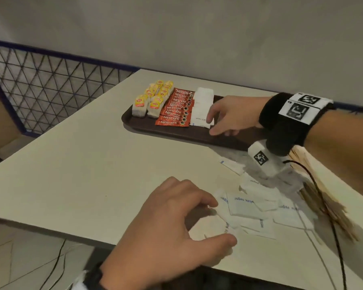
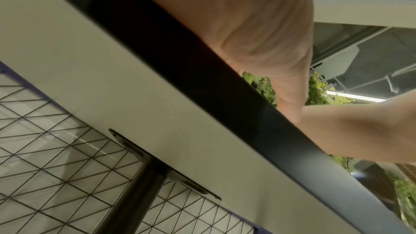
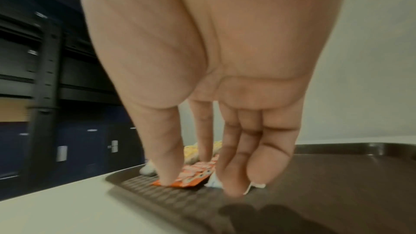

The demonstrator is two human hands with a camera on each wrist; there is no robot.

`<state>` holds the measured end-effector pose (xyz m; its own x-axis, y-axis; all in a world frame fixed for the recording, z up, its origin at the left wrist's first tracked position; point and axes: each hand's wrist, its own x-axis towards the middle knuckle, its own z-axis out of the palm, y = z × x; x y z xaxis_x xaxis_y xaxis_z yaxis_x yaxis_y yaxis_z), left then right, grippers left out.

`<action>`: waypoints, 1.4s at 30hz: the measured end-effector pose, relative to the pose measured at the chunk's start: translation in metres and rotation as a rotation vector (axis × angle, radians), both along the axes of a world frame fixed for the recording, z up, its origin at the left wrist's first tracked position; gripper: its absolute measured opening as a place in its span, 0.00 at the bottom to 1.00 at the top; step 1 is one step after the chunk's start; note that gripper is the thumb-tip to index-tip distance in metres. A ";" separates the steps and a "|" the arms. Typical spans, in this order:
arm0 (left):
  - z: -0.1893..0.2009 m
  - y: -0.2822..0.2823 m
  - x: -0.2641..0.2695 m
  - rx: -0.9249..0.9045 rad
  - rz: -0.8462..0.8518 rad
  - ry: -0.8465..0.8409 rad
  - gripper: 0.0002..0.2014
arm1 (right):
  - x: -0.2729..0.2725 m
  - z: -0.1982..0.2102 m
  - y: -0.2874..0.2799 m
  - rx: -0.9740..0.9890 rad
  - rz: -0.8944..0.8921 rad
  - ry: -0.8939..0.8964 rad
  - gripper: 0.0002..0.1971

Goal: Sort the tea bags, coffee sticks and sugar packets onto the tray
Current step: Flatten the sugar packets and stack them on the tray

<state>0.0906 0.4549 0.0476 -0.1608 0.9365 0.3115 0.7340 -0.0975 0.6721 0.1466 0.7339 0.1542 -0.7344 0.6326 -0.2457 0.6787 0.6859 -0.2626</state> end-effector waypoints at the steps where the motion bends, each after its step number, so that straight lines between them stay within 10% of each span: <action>1: 0.001 0.001 0.001 -0.059 0.001 0.050 0.30 | 0.014 0.004 -0.019 -0.023 0.077 -0.063 0.17; 9: 0.001 0.007 0.007 -0.206 0.087 0.222 0.29 | 0.092 -0.015 -0.110 0.039 0.289 -0.338 0.33; 26: -0.009 0.010 0.005 -0.084 0.148 0.248 0.20 | 0.100 -0.037 -0.139 0.084 0.216 0.138 0.10; 42: -0.001 0.004 -0.004 0.111 0.186 -0.526 0.03 | 0.083 -0.035 -0.138 -0.132 0.047 0.433 0.18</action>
<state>0.0861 0.4586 0.0463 -0.4803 0.8437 0.2398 0.3147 -0.0894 0.9450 0.2291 0.5958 0.1191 -0.8142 0.5804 0.0144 0.4560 0.6548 -0.6028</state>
